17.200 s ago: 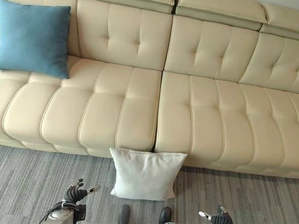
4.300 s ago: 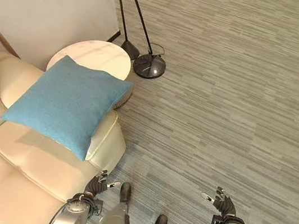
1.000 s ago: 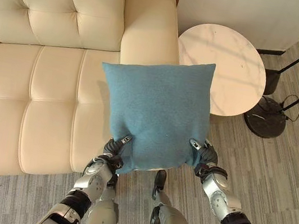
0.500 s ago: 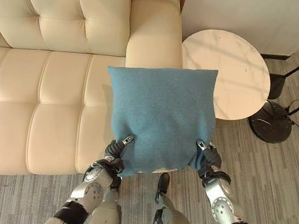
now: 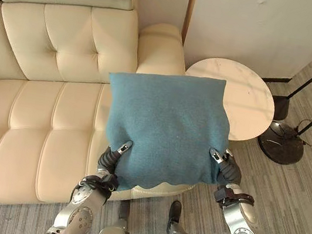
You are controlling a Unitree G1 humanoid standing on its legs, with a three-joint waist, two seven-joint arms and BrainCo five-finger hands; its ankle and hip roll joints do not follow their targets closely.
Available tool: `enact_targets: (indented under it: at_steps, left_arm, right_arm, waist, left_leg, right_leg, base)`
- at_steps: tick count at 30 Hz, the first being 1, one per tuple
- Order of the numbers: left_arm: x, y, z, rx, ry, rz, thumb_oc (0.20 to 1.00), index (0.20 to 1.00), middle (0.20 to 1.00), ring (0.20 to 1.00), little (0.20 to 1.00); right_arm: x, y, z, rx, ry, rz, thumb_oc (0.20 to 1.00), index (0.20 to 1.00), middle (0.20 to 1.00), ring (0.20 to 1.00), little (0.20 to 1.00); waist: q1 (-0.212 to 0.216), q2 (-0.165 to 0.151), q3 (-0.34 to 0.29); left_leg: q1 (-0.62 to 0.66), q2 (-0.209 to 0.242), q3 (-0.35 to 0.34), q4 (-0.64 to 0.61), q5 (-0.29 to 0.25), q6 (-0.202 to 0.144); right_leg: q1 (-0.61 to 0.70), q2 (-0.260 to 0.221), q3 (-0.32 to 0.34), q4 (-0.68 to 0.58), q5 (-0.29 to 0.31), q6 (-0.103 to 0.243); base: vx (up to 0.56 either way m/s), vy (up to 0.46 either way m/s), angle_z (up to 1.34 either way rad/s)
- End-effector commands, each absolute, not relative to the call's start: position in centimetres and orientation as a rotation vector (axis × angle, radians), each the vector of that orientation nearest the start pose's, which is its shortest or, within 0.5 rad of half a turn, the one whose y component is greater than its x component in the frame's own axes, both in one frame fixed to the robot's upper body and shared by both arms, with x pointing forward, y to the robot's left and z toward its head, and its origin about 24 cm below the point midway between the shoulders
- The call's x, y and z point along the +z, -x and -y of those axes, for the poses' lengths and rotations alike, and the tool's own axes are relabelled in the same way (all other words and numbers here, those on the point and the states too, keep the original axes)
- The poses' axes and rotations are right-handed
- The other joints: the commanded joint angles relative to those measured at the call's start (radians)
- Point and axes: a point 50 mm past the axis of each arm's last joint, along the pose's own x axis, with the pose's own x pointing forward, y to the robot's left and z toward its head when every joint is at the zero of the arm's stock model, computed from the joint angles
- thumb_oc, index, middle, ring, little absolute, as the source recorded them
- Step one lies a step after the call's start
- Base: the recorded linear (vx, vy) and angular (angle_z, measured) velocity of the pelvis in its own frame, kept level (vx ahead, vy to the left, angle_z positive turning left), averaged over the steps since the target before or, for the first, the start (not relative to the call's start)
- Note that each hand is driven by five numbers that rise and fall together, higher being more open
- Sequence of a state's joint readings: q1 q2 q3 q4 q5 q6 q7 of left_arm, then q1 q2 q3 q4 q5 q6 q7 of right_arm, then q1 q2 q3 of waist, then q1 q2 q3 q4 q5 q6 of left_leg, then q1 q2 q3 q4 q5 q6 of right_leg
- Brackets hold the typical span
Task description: Pick up all the scattered cushions and arrange them neatly on the sofa.
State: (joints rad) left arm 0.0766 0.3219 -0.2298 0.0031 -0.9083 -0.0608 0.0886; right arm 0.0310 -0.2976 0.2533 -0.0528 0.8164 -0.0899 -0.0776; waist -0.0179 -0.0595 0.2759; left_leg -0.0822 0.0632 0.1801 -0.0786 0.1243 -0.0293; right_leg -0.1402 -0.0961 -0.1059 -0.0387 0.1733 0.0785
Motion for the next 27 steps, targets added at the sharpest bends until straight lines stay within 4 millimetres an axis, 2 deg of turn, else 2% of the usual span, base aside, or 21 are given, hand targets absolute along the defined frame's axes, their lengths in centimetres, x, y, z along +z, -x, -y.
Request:
enact_targets:
  at_steps: [1,4,5,7,8,9,10,11,13,15,16,18,19,22,23,24,25,27]
  left_arm:
    - [7.5,-24.1,-12.1,-0.348,0.612,0.076,0.200,0.200,0.200,0.200,0.200]
    - [7.0,-23.7,-12.5,-0.333,0.617,0.058,0.200,0.200,0.200,0.200,0.200]
    - [6.6,-23.5,-12.6,-0.325,0.623,0.043,0.200,0.200,0.200,0.200,0.200]
    - [6.0,-23.2,-13.0,-0.291,0.633,0.018,0.200,0.200,0.200,0.200,0.200]
    - [6.0,-23.2,-13.0,-0.291,0.632,0.017,0.200,0.200,0.200,0.200,0.200]
    - [5.8,-23.1,-13.3,-0.267,0.630,0.011,0.200,0.200,0.200,0.200,0.200]
    - [5.7,-23.1,-13.4,-0.255,0.633,0.006,0.200,0.200,0.200,0.200,0.200]
    - [5.7,-23.1,-13.4,-0.255,0.633,0.006,0.200,0.200,0.200,0.200,0.200]
    - [5.7,-23.2,-13.3,-0.252,0.636,0.000,0.200,0.200,0.200,0.200,0.200]
    - [5.8,-23.3,-13.3,-0.246,0.644,0.008,0.200,0.200,0.200,0.200,0.200]
    - [6.0,-23.4,-13.3,-0.241,0.644,0.018,0.200,0.200,0.200,0.200,0.200]
    - [6.1,-23.5,-13.5,-0.241,0.635,0.029,0.200,0.200,0.200,0.200,0.200]
    - [6.2,-23.4,-13.5,-0.246,0.635,0.033,0.200,0.200,0.200,0.200,0.200]
    - [6.0,-23.3,-13.5,-0.252,0.646,0.030,0.200,0.200,0.200,0.200,0.200]
    - [5.9,-23.2,-13.4,-0.254,0.649,0.026,0.200,0.200,0.200,0.200,0.200]
    - [5.7,-23.1,-13.2,-0.267,0.655,0.021,0.200,0.200,0.200,0.200,0.200]
    - [5.5,-23.0,-12.8,-0.283,0.654,0.009,0.200,0.200,0.200,0.200,0.200]
    - [5.4,-22.9,-12.8,-0.281,0.650,0.003,0.200,0.200,0.200,0.200,0.200]
  right_arm:
    - [10.1,-23.4,9.5,0.496,-0.664,0.204,0.200,0.200,0.200,0.200,0.200]
    - [9.7,-23.2,9.9,0.489,-0.641,0.189,0.200,0.200,0.200,0.200,0.200]
    - [9.4,-23.1,10.1,0.476,-0.640,0.175,0.200,0.200,0.200,0.200,0.200]
    - [9.0,-23.1,10.4,0.456,-0.639,0.156,0.200,0.200,0.200,0.200,0.200]
    - [9.0,-23.1,10.4,0.456,-0.639,0.156,0.200,0.200,0.200,0.200,0.200]
    - [8.6,-23.3,10.5,0.440,-0.633,0.141,0.200,0.200,0.200,0.200,0.200]
    - [8.5,-23.3,10.8,0.422,-0.633,0.138,0.200,0.200,0.200,0.200,0.200]
    - [8.5,-23.3,10.8,0.422,-0.633,0.138,0.200,0.200,0.200,0.200,0.200]
    - [8.5,-23.5,11.4,0.405,-0.623,0.144,0.200,0.200,0.200,0.200,0.200]
    - [8.5,-23.7,11.6,0.392,-0.613,0.143,0.200,0.200,0.200,0.200,0.200]
    - [8.6,-23.9,11.7,0.386,-0.605,0.143,0.200,0.200,0.200,0.200,0.200]
    - [8.5,-24.0,11.9,0.385,-0.581,0.140,0.200,0.200,0.200,0.200,0.200]
    - [8.5,-24.0,11.9,0.392,-0.580,0.141,0.200,0.200,0.200,0.200,0.200]
    - [8.8,-23.9,11.8,0.411,-0.583,0.157,0.200,0.200,0.200,0.200,0.200]
    - [8.8,-23.8,11.8,0.413,-0.584,0.161,0.200,0.200,0.200,0.200,0.200]
    - [8.9,-23.8,12.0,0.409,-0.585,0.168,0.200,0.200,0.200,0.200,0.200]
    - [9.0,-23.7,12.3,0.395,-0.583,0.180,0.200,0.200,0.200,0.200,0.200]
    - [9.2,-23.6,12.4,0.394,-0.572,0.195,0.200,0.200,0.200,0.200,0.200]
  waist:
    - [0.009,0.011,-0.073]
    - [0.024,0.010,-0.112]
    - [0.033,0.004,-0.123]
    - [0.054,-0.005,-0.137]
    - [0.053,-0.005,-0.137]
    - [0.062,-0.002,-0.135]
    - [0.063,0.003,-0.127]
    - [0.062,0.004,-0.127]
    - [0.061,0.025,-0.094]
    - [0.057,0.033,-0.080]
    - [0.058,0.034,-0.065]
    - [0.037,0.024,-0.063]
    - [0.022,0.012,-0.071]
    - [0.000,0.000,-0.083]
    - [-0.008,0.000,-0.088]
    - [-0.026,0.014,-0.104]
    - [-0.048,0.043,-0.127]
    - [-0.057,0.060,-0.132]
  left_leg:
    - [0.006,-0.002,-0.007,-0.009,-0.080,0.016]
    - [-0.010,-0.009,-0.005,-0.009,-0.065,0.015]
    - [-0.022,-0.016,-0.006,-0.006,-0.055,0.014]
    - [-0.061,-0.011,-0.001,0.012,-0.027,0.005]
    - [-0.061,-0.012,-0.001,0.012,-0.027,0.004]
    - [-0.107,0.007,-0.004,0.030,0.017,-0.022]
    - [-0.124,0.015,-0.007,0.039,0.039,-0.036]
    - [-0.124,0.016,-0.008,0.039,0.039,-0.036]
    - [-0.164,0.046,-0.036,0.037,0.097,-0.077]
    - [-0.177,0.051,-0.050,0.038,0.107,-0.087]
    - [-0.178,0.048,-0.074,0.041,0.095,-0.089]
    - [-0.167,0.042,-0.084,0.110,0.037,-0.063]
    - [-0.141,0.044,-0.053,0.176,-0.026,-0.051]
    - [-0.079,0.048,-0.027,0.270,-0.138,-0.038]
    - [-0.049,0.051,-0.014,0.284,-0.169,-0.034]
    - [0.027,0.056,0.024,0.248,-0.195,-0.040]
    - [0.080,0.063,0.087,0.136,-0.166,-0.050]
    - [0.108,0.060,0.100,0.037,-0.141,-0.062]
  right_leg:
    - [0.034,-0.016,0.007,0.287,-0.210,0.075]
    - [0.112,0.009,0.045,0.291,-0.250,0.064]
    - [0.142,0.017,0.062,0.272,-0.253,0.062]
    - [0.217,0.038,0.072,0.164,-0.321,0.034]
    - [0.219,0.037,0.071,0.162,-0.321,0.034]
    - [0.216,0.073,0.090,0.124,-0.340,0.000]
    - [0.226,0.094,0.101,0.093,-0.346,-0.015]
    - [0.226,0.094,0.100,0.092,-0.345,-0.016]
    - [0.226,0.126,0.062,0.067,-0.355,-0.038]
    - [0.216,0.128,0.046,0.077,-0.356,-0.043]
    - [0.197,0.126,0.037,0.086,-0.347,-0.047]
    - [0.170,0.095,-0.012,0.085,-0.319,-0.040]
    - [0.161,0.070,-0.038,0.068,-0.304,-0.037]
    - [0.141,0.044,-0.073,0.049,-0.286,-0.043]
    - [0.137,0.039,-0.086,0.042,-0.284,-0.043]
    - [0.137,0.040,-0.120,0.025,-0.279,-0.037]
    - [0.134,0.044,-0.159,0.009,-0.265,-0.026]
    - [0.134,0.044,-0.179,-0.007,-0.252,-0.015]
  base:
    - [-0.12,-0.009,-0.04]
    - [-0.10,-0.094,-0.04]
    - [-0.11,-0.151,-0.04]
    - [-0.12,-0.169,-0.09]
    - [-0.20,-0.228,-0.03]
    - [-0.23,-0.229,-0.04]
    - [-0.23,-0.230,-0.01]
    - [-0.24,-0.241,-0.03]
    - [-0.30,-0.251,0.24]
    - [-0.21,-0.102,0.56]
    - [-0.30,-0.109,0.25]
    - [-0.37,-0.122,0.64]
    - [-0.25,-0.078,0.93]
    - [-0.16,-0.044,0.61]
    - [-0.09,0.039,0.64]
    - [-0.05,0.131,1.00]
    - [-0.01,0.172,1.19]
    - [-0.02,0.149,1.21]
